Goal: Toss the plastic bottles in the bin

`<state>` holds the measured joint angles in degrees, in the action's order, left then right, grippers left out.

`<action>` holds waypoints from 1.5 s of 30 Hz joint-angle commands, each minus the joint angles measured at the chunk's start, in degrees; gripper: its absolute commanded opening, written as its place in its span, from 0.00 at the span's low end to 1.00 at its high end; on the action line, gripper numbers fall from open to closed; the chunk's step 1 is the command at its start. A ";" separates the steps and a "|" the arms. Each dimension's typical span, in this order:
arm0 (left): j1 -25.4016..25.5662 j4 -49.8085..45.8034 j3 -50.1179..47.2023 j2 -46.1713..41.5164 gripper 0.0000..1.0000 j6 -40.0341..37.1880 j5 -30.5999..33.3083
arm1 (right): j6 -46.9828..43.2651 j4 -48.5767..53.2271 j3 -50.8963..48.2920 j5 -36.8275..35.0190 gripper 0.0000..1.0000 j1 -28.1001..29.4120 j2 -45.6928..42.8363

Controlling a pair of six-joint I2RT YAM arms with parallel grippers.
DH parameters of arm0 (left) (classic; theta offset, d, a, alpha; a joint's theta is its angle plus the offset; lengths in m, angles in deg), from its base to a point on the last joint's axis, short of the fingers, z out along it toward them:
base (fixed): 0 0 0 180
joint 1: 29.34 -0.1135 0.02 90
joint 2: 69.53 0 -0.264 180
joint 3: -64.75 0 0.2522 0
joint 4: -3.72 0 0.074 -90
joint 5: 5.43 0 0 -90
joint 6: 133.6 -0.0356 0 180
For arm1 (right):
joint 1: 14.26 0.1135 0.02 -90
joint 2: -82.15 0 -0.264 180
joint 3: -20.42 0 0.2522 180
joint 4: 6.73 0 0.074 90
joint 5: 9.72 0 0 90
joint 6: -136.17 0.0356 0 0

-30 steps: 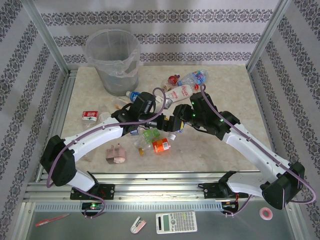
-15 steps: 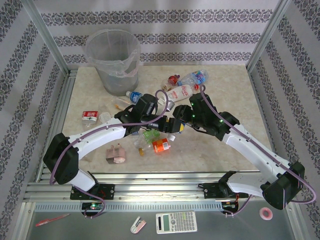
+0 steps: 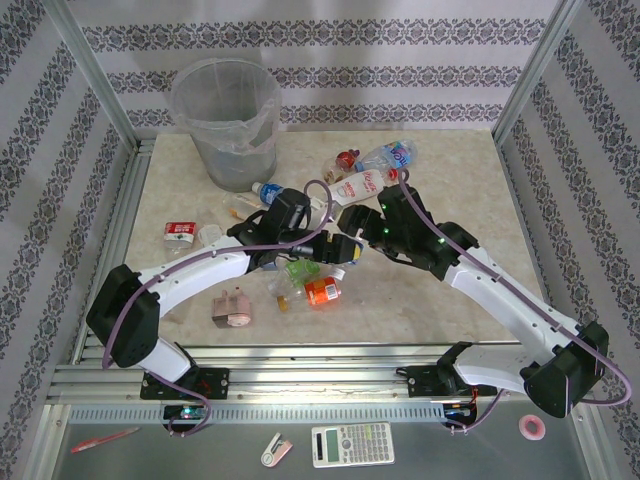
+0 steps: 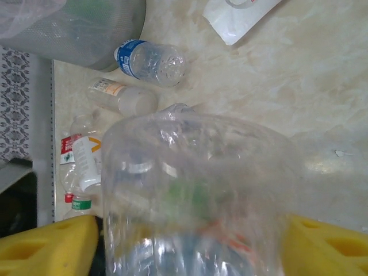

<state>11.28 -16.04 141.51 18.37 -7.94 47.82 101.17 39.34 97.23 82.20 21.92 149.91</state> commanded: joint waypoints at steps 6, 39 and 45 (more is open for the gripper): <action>-3.51 -1.68 -2.69 -4.22 0.33 0.90 3.78 | -1.49 1.08 2.34 -2.68 0.98 -0.32 -1.58; -38.93 -34.57 -10.76 -23.20 0.32 3.14 19.39 | -7.12 1.35 2.42 4.48 0.98 -6.37 -1.57; -40.61 -35.98 -12.37 -24.38 0.31 3.34 20.67 | -8.50 1.72 1.92 6.26 0.98 -7.52 -1.75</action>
<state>-28.00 -48.81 130.04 -4.45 -5.36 66.73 94.72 40.15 98.19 86.74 15.19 148.30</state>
